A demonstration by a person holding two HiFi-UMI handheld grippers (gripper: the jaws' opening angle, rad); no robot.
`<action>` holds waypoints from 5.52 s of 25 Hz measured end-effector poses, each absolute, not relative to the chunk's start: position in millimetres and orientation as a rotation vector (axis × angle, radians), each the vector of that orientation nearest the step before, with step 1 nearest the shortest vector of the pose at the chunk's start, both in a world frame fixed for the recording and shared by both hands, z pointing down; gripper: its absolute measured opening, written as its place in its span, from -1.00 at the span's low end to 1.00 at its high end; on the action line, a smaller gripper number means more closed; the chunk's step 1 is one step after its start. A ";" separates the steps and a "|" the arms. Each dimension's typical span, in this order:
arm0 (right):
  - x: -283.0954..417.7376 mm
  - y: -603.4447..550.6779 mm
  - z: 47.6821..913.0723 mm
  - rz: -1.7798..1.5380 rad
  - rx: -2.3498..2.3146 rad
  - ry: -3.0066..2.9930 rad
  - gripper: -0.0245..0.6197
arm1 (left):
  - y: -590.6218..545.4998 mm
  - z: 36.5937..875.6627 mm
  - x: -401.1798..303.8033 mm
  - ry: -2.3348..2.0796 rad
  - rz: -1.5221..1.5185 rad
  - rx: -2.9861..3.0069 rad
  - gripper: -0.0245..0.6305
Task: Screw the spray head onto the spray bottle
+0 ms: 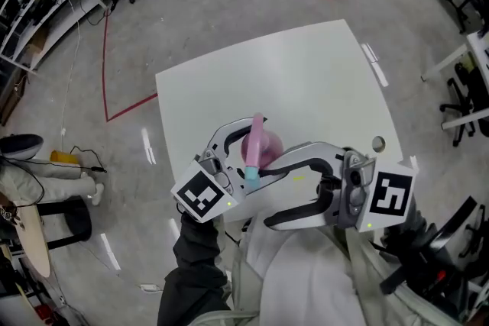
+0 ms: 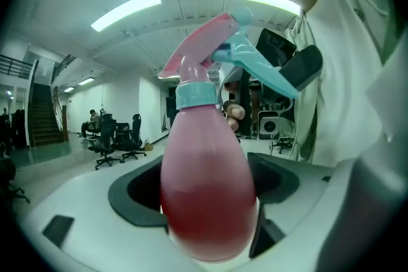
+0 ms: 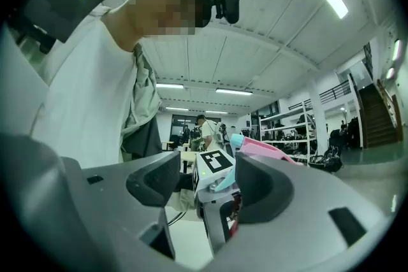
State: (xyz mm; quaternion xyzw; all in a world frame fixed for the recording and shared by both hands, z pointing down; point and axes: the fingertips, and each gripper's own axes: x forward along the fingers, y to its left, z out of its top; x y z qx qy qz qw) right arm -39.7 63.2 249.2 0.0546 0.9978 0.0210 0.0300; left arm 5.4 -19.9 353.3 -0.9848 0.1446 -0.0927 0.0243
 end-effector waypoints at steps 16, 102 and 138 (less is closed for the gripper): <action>-17.4 27.9 245.3 0.056 0.182 3.031 -0.12 | 58.8 343.9 32.5 -0.322 -0.128 -3.102 0.32; 18.6 -59.3 439.8 -0.001 -0.882 3.080 -0.66 | -69.1 580.4 32.7 0.613 -0.710 -2.995 0.31; 70.1 -48.2 503.1 -0.126 -1.351 2.994 -0.94 | -16.0 517.7 -77.0 1.517 -0.120 -3.001 -0.91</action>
